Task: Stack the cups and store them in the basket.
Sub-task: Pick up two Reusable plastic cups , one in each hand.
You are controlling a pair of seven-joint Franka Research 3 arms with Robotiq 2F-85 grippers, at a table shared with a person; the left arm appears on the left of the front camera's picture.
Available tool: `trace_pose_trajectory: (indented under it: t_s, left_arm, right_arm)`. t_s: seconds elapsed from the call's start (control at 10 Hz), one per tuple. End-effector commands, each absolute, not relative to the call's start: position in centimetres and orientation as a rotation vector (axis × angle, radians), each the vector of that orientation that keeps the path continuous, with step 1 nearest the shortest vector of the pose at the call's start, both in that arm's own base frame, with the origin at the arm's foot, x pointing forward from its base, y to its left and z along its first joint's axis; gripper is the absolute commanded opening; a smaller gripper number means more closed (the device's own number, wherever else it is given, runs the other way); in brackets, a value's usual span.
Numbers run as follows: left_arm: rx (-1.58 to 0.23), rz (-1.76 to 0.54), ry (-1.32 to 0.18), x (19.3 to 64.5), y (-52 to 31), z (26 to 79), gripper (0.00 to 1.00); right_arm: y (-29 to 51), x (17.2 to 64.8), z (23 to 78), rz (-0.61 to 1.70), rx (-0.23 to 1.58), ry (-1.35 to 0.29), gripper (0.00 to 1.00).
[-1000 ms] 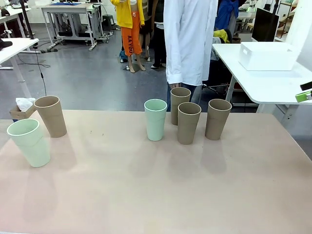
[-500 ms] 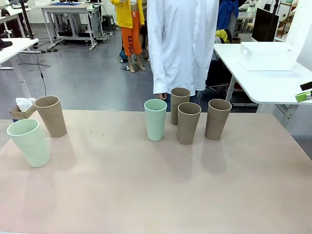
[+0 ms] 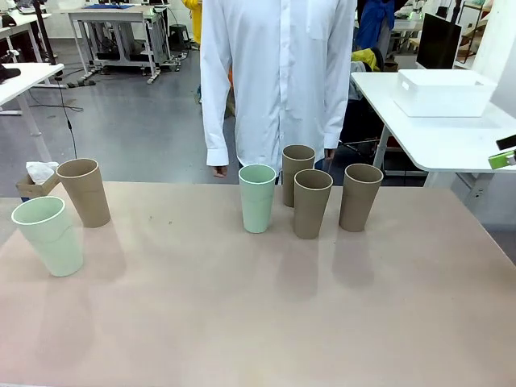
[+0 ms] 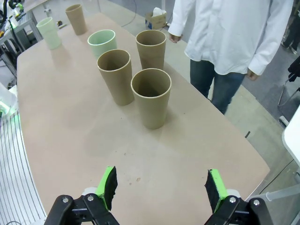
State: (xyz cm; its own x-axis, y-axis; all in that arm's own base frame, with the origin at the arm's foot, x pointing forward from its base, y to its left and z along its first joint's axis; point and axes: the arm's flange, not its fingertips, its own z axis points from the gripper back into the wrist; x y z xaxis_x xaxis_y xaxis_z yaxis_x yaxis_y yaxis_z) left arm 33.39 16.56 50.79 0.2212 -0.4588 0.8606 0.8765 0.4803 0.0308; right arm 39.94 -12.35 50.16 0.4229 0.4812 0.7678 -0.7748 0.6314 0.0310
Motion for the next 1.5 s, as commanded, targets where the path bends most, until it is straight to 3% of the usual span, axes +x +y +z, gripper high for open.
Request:
trace_pose_trajectory:
  t_s: [0.0,1.4]
  left_arm:
    - [-0.534,-0.995,-0.97,33.45,16.66,50.82,1.0]
    - [-0.534,-0.995,-0.97,33.45,16.66,50.82,1.0]
  right_arm:
    - [-12.49,40.26,50.09,0.831,0.424,-0.837,1.0]
    - [-12.49,40.26,50.09,0.831,0.424,-0.837,1.0]
